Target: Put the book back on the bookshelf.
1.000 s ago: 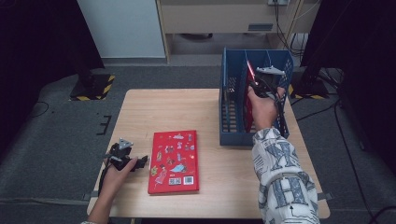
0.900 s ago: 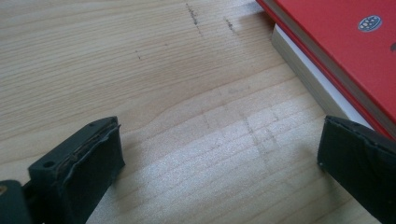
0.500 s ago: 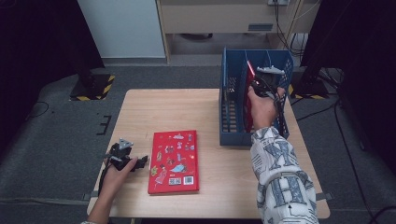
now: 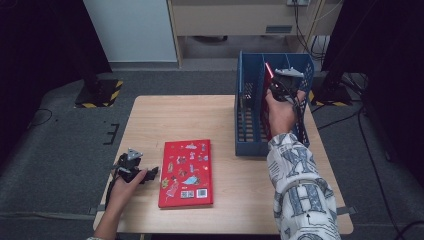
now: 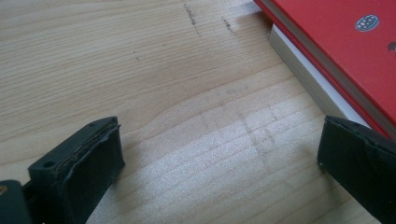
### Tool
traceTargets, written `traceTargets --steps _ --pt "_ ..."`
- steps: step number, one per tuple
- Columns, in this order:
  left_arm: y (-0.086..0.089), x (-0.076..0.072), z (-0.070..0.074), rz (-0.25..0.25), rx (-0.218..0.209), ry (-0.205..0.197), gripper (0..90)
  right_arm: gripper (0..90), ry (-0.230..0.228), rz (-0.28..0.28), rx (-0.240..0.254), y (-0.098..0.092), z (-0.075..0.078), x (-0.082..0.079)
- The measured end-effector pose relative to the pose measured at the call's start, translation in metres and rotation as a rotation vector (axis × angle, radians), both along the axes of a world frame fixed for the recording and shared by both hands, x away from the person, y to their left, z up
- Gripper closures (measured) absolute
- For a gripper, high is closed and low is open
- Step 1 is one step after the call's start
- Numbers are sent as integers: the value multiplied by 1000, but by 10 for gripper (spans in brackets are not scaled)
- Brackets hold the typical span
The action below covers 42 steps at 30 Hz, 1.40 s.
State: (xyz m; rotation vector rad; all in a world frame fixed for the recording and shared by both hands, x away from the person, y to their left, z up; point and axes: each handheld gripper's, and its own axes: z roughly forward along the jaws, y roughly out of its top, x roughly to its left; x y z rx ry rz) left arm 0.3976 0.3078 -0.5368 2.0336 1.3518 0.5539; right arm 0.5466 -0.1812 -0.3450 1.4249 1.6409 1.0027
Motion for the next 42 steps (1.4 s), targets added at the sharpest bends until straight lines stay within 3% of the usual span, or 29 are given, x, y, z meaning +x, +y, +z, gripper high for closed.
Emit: traceTargets --steps 11,30,42 --pt "0 0 0 -3 2 0 0 792 -17 -27 -21 0 -4 4" --pt "0 0 0 -2 0 -1 0 787 -17 -17 -50 14 -8 10" --pt "0 0 0 -3 2 0 0 729 -11 14 -8 16 -7 7"
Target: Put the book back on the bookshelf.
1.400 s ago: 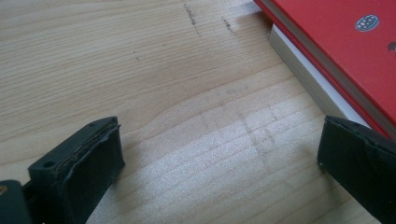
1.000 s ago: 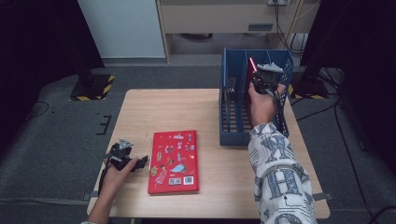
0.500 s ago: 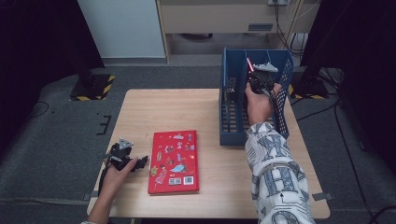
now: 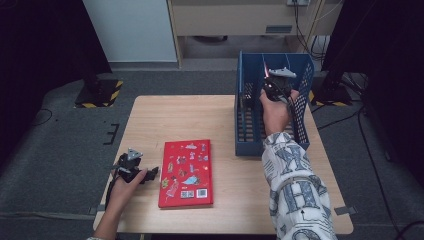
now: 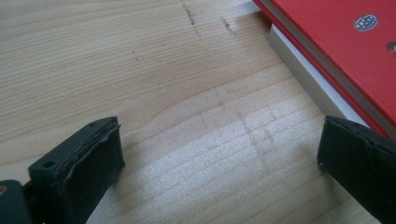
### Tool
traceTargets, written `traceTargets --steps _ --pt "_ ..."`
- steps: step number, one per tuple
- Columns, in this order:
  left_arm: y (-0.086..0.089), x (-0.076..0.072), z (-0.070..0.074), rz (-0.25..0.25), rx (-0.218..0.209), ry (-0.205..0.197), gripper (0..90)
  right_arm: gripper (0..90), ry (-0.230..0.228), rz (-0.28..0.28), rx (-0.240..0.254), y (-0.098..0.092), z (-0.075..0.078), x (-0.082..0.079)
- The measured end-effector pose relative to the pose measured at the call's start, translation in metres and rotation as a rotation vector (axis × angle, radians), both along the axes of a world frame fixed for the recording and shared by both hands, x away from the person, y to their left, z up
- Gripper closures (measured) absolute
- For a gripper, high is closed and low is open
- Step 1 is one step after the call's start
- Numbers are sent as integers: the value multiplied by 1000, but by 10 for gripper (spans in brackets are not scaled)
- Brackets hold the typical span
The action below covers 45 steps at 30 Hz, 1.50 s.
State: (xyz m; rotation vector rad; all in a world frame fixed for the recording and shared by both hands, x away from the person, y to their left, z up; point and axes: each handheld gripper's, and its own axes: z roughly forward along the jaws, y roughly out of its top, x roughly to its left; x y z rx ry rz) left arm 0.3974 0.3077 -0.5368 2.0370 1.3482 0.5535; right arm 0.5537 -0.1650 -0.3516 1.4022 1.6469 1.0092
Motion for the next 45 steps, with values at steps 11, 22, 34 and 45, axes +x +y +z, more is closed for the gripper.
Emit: traceTargets --steps 11,22,34,45 --pt "0 0 0 0 0 0 0 680 -4 28 27 1 4 -3" --pt "0 0 0 3 -3 1 0 574 1 45 53 2 5 -5" --pt "0 0 0 1 -2 1 0 275 -8 69 71 3 6 -7" --pt "-1 0 0 1 -2 1 0 161 -18 106 86 2 7 -10"
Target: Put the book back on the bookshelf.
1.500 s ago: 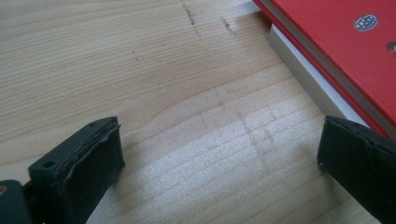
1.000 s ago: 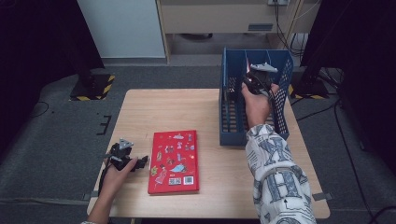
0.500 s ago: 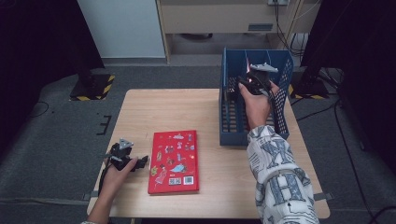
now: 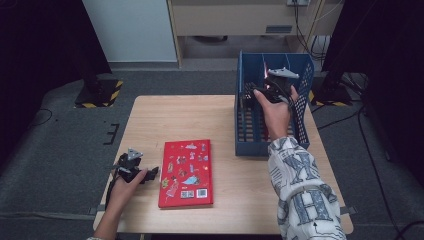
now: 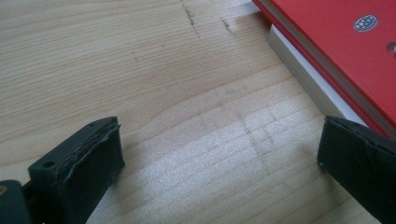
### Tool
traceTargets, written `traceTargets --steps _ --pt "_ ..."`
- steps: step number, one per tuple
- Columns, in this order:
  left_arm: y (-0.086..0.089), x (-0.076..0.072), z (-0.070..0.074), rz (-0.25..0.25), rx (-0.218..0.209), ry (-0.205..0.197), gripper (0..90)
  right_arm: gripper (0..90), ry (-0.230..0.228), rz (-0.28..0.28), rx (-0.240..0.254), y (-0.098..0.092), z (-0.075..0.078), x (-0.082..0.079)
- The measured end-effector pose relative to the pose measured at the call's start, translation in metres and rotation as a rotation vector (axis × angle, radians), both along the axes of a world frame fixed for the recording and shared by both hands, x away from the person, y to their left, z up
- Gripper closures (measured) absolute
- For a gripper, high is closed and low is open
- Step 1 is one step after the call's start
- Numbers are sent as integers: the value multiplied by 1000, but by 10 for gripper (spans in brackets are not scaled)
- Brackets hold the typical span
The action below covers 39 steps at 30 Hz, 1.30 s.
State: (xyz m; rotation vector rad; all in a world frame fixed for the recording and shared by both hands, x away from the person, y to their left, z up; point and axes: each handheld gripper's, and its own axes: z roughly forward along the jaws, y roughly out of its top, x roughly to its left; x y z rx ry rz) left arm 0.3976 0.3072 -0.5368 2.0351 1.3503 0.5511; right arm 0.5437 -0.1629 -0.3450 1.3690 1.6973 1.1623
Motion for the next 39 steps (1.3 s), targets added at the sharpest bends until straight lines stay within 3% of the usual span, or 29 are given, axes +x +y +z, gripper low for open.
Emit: traceTargets --steps 10,30,39 --pt "0 0 0 -3 6 3 0 105 13 44 10 -4 -2 -6" --pt "0 0 0 -2 4 3 0 103 4 94 1 -11 -2 -22" --pt "0 0 0 -3 4 3 0 108 7 125 -5 -14 -4 -39"
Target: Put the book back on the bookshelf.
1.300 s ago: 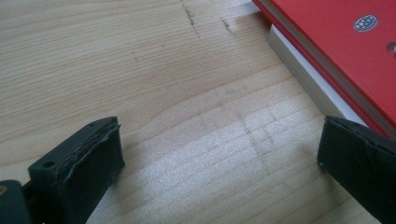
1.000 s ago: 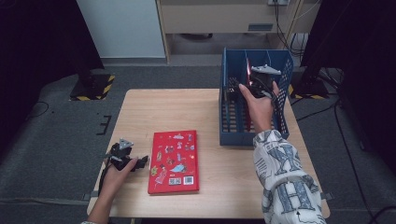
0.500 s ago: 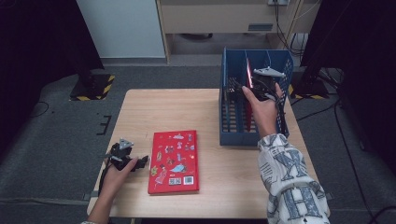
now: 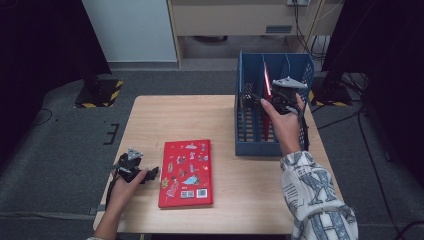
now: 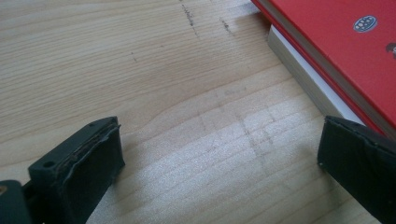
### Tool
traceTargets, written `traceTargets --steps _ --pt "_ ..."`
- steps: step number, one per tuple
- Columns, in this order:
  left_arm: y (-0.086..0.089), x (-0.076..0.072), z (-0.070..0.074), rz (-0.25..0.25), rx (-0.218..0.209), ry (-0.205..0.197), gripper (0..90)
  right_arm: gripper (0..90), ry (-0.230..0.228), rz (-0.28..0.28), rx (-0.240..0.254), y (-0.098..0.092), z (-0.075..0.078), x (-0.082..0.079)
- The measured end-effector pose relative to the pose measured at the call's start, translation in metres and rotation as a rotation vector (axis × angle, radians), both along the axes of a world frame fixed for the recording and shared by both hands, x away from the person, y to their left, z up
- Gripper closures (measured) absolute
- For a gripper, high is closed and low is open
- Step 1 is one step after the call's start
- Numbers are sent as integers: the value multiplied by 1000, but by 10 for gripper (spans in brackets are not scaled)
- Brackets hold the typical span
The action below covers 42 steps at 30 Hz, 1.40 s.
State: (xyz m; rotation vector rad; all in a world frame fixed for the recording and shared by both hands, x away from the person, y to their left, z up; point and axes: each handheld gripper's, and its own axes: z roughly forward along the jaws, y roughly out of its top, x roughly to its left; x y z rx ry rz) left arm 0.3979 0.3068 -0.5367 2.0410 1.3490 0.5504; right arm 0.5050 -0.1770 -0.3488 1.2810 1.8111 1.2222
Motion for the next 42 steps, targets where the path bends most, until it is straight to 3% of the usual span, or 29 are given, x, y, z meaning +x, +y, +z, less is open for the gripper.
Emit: traceTargets --steps 12,16,29,42 --pt "0 0 0 -1 0 0 0 112 3 28 -8 -1 -8 -22" --pt "0 0 0 -2 0 0 0 108 0 39 -35 -2 -10 -32" --pt "-1 0 0 -4 0 -1 0 110 0 89 -6 -3 -18 -60" --pt "0 -1 0 11 -1 4 0 133 15 173 22 8 -43 -89"
